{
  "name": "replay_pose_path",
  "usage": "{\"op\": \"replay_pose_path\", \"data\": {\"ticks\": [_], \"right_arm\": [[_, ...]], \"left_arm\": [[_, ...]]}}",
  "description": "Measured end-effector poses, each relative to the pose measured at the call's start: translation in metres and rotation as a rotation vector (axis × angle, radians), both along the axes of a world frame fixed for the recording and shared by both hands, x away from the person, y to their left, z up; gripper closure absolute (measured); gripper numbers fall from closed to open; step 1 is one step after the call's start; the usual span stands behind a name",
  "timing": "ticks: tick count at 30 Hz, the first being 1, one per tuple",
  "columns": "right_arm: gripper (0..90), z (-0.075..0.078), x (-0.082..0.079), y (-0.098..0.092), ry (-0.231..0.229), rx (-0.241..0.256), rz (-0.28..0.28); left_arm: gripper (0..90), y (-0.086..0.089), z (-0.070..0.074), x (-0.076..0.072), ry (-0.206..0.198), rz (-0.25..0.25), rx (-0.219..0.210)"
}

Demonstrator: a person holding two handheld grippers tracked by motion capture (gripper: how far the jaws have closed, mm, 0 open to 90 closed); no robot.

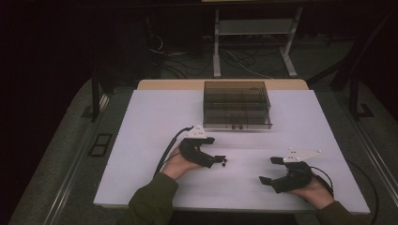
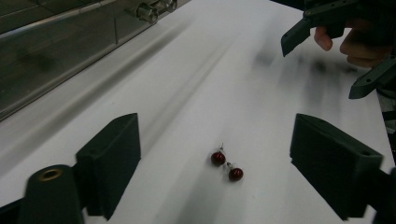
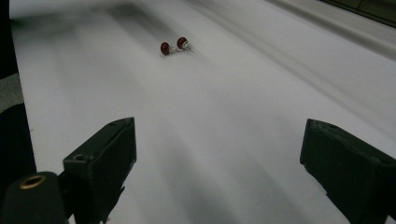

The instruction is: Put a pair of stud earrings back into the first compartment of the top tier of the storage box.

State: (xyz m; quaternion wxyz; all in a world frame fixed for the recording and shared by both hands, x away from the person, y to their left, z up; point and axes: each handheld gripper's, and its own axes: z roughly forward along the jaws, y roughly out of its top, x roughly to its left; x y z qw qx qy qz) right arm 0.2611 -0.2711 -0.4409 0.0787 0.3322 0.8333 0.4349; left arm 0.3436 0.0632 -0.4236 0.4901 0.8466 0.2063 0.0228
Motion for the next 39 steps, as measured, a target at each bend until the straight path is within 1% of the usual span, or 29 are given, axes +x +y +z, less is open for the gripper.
{"op": "replay_pose_path", "data": {"ticks": [2, 5, 8, 10, 11, 13, 14, 16, 20, 22, 24, 27, 28, 33, 38, 39], "right_arm": [[10.1, 0.000, 0.000, 0.000, 0.001, 0.000, 0.000], [10.1, 0.000, 0.000, 0.000, 0.000, -0.001, -0.002], [10.1, 0.000, 0.000, 0.000, 0.000, -0.002, -0.002], [10.1, 0.000, 0.000, 0.000, 0.000, 0.000, -0.002], [10.1, 0.000, 0.000, 0.000, 0.000, 0.000, -0.002], [10.1, 0.000, 0.000, -0.001, -0.002, 0.001, -0.002], [10.1, 0.000, 0.000, -0.001, -0.001, 0.000, -0.001], [10.1, 0.000, -0.001, 0.000, 0.000, 0.001, 0.000], [10.1, 0.000, -0.001, 0.000, 0.000, 0.001, 0.001], [10.1, 0.000, -0.001, 0.000, 0.000, 0.001, 0.001], [10.1, 0.000, -0.001, 0.000, -0.002, 0.001, 0.000], [10.1, 0.000, -0.001, 0.000, -0.002, 0.001, 0.001], [10.1, 0.000, -0.001, 0.000, -0.002, 0.001, 0.001], [10.1, 0.001, -0.001, -0.001, -0.003, 0.003, 0.003], [10.1, 0.001, -0.002, -0.001, -0.004, 0.001, 0.005], [10.1, 0.001, -0.002, -0.001, -0.003, 0.002, 0.004]], "left_arm": [[19.6, -0.001, 0.000, 0.001, 0.000, -0.001, -0.001], [23.7, -0.008, -0.001, 0.004, 0.011, -0.015, 0.000], [26.7, -0.015, -0.001, 0.007, 0.002, -0.027, 0.007], [29.3, -0.016, -0.001, 0.007, 0.003, -0.030, 0.006], [31.3, -0.020, -0.002, 0.008, -0.001, -0.043, 0.020], [35.2, -0.023, -0.003, 0.008, -0.014, -0.054, 0.027], [38.0, -0.025, -0.004, 0.007, -0.027, -0.056, 0.041], [42.9, -0.027, -0.005, 0.007, -0.033, -0.066, 0.062], [53.4, -0.028, -0.009, 0.008, -0.004, -0.064, 0.084], [57.3, -0.028, -0.010, 0.008, -0.004, -0.066, 0.098], [62.3, -0.029, -0.011, 0.007, 0.002, -0.068, 0.107], [67.8, -0.030, -0.011, 0.007, 0.011, -0.070, 0.114], [69.3, -0.031, -0.013, 0.007, 0.017, -0.077, 0.122], [72.7, -0.032, -0.016, 0.007, 0.027, -0.083, 0.148], [74.1, -0.034, -0.019, 0.007, 0.030, -0.090, 0.161], [74.5, -0.035, -0.020, 0.007, 0.040, -0.087, 0.162]]}}
